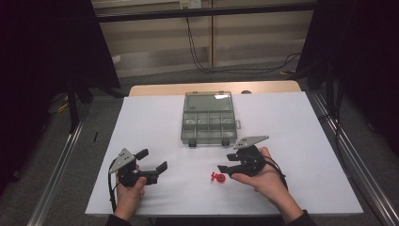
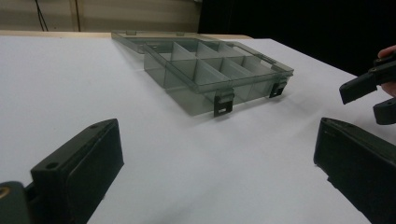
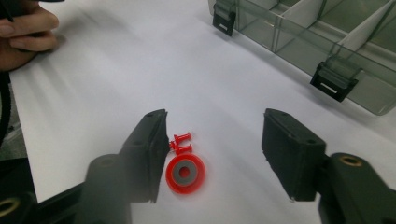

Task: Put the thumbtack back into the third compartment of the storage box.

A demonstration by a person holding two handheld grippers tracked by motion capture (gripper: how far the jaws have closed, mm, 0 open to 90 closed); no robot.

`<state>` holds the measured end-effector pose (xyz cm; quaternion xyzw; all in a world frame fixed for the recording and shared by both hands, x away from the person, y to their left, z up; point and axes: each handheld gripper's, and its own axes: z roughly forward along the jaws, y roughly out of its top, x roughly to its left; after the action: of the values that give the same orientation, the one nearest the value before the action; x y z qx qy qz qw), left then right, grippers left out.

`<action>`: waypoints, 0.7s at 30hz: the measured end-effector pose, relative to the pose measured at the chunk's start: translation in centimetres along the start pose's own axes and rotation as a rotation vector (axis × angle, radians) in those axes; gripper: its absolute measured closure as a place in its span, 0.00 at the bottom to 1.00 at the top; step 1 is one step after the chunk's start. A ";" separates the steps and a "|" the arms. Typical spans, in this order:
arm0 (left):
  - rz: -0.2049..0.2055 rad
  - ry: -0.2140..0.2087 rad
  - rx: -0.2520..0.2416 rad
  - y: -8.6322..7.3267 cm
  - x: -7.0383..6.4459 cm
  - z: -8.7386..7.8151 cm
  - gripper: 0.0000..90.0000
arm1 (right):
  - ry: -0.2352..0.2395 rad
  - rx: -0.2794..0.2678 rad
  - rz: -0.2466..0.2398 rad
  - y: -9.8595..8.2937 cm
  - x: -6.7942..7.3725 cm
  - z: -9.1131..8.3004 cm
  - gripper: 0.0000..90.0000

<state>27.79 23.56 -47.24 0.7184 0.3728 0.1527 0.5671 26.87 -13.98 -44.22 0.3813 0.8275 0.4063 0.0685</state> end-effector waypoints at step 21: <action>0.003 0.005 0.006 0.0 0.0 0.1 0.02 | 0.033 0.058 -0.019 -0.3 1.7 3.2 1.00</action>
<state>27.85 23.48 -47.24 0.7201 0.3738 0.1545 0.5638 26.81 -10.94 -46.19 0.3687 0.8436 0.3876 0.0477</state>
